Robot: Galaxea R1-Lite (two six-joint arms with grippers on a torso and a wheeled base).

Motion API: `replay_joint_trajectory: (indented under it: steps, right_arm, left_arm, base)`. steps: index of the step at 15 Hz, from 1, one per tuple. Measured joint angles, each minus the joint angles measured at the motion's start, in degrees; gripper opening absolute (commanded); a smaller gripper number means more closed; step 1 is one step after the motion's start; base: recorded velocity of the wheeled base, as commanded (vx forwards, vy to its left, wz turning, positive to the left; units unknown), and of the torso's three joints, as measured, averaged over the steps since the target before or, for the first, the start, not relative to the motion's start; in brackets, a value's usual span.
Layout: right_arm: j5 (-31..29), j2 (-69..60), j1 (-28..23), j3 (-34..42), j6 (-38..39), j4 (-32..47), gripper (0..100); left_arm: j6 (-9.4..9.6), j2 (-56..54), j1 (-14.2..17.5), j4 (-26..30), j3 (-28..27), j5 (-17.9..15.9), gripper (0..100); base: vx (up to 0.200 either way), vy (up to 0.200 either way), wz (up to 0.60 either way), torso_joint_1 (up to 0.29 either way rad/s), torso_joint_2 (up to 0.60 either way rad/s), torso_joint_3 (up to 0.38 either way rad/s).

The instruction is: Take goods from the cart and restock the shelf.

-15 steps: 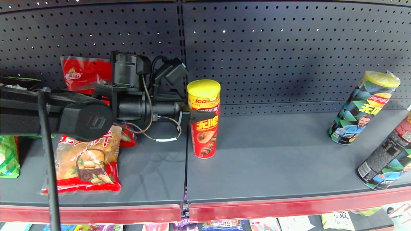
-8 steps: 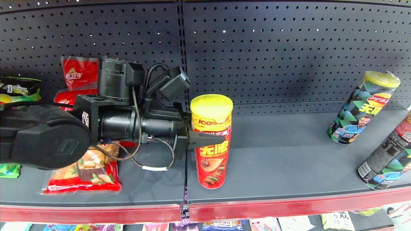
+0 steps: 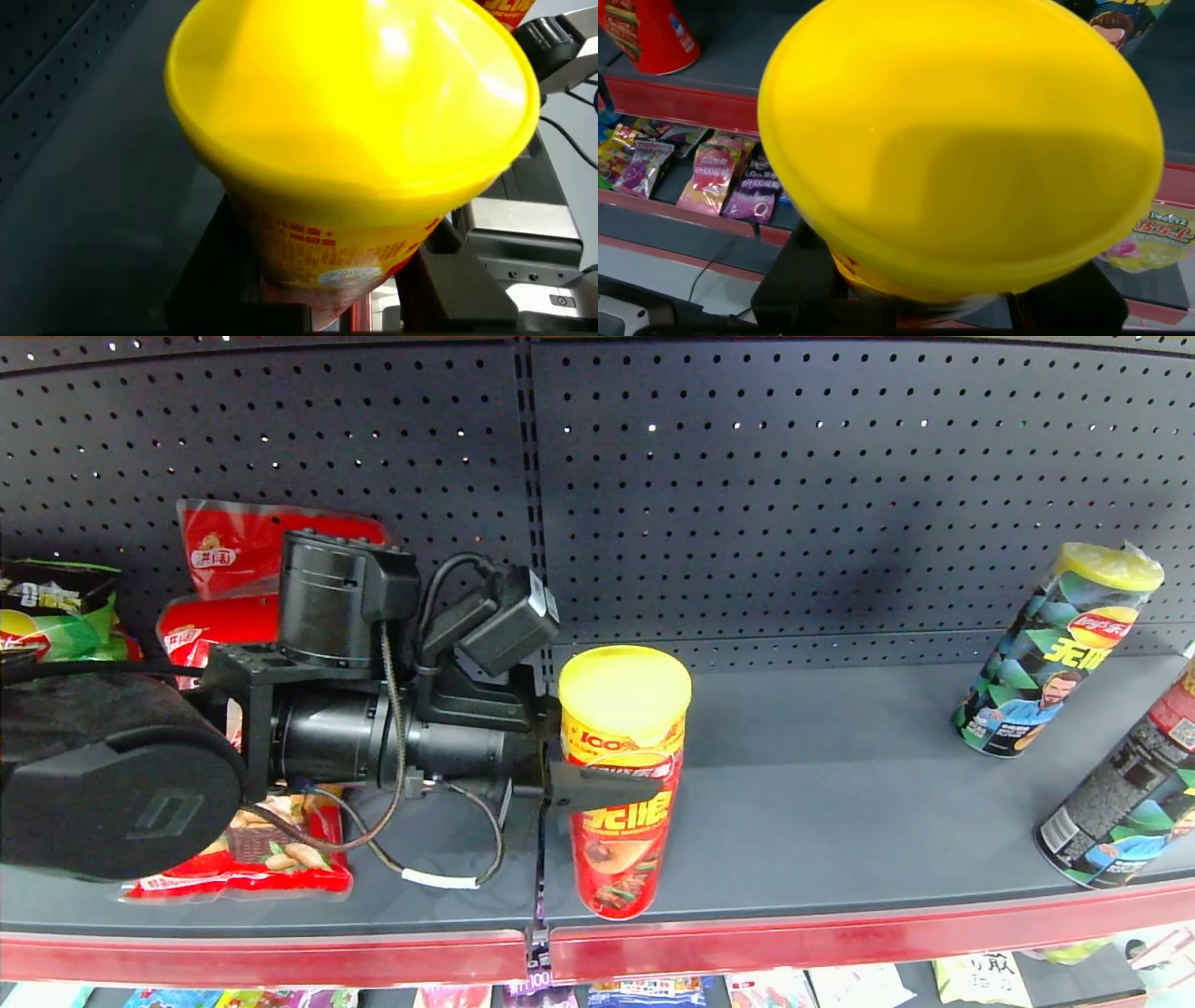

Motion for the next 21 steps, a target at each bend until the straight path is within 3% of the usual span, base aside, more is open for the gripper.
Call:
replay_joint_trajectory:
  steps: [7, 8, 15, 19, 21]
  right_arm:
    - [0.16, 0.0, 0.0, 0.0, -0.05, -0.01, 0]
    - [0.22, 0.0, 0.0, 0.0, -0.05, -0.01, 0]
    - [1.49, 2.86, 0.94, -1.27, -0.24, -0.88, 0]
    - [1.95, 14.47, 5.95, -6.46, -0.44, -6.63, 0]
    - [2.13, 23.92, 9.64, -10.75, -0.49, -11.36, 0]
  left_arm:
    - [0.0, -0.94, 0.0, 0.16, 1.3, 0.74, 0]
    - [0.02, -1.07, -0.16, 0.21, 1.44, 0.94, 100]
    - [-0.33, -2.51, -0.35, 0.43, 3.45, 2.06, 100]
    - [-1.06, -9.62, 2.05, 0.51, 14.47, 5.34, 100]
    - [-1.15, -15.8, 4.91, 0.82, 20.85, 9.95, 100]
  base:
    - [0.0, 0.0, 0.0, 0.0, 0.0, 0.0]
    - [0.0, 0.0, 0.0, 0.0, 0.0, 0.0]
    - [0.0, 0.0, 0.0, 0.0, 0.0, 0.0]
    - [0.0, 0.0, 0.0, 0.0, 0.0, 0.0]
    - [0.0, 0.0, 0.0, 0.0, 0.0, 0.0]
